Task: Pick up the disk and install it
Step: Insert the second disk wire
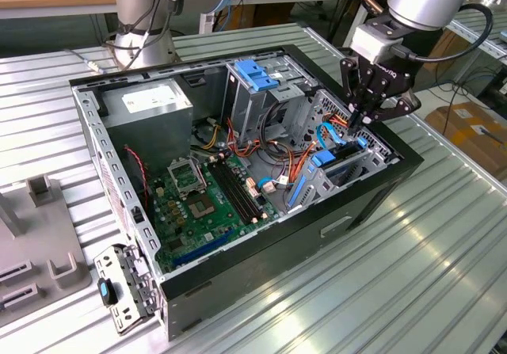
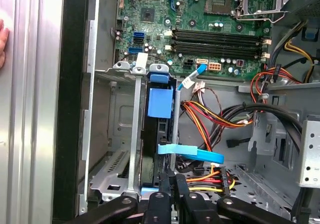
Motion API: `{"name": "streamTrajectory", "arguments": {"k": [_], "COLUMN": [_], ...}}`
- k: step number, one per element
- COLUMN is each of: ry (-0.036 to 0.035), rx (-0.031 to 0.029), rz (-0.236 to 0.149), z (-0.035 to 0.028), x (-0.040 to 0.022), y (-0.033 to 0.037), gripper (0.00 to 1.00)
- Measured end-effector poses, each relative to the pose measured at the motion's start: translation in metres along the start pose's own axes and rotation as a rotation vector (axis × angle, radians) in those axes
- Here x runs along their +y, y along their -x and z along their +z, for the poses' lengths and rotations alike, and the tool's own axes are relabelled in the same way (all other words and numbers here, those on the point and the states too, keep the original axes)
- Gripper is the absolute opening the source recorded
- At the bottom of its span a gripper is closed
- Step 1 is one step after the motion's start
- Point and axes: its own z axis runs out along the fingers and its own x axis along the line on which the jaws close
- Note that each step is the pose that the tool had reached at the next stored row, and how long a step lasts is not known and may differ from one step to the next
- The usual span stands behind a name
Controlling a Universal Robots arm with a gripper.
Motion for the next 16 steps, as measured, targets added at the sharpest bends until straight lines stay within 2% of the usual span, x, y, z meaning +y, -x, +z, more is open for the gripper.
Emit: {"name": "streamTrajectory", "arguments": {"k": [1,4,16], "ry": [0.0000,0.0000,0.0001], "rx": [-0.0002,0.0002,0.0002], "rz": [0.000,0.000,0.003], "z": [0.0009,0.0080,0.0101], "x": [0.0024,0.0039,0.0075], "y": [-0.0037,-0.0036,-0.0056], "gripper": [0.16,0.16,0.16]}}
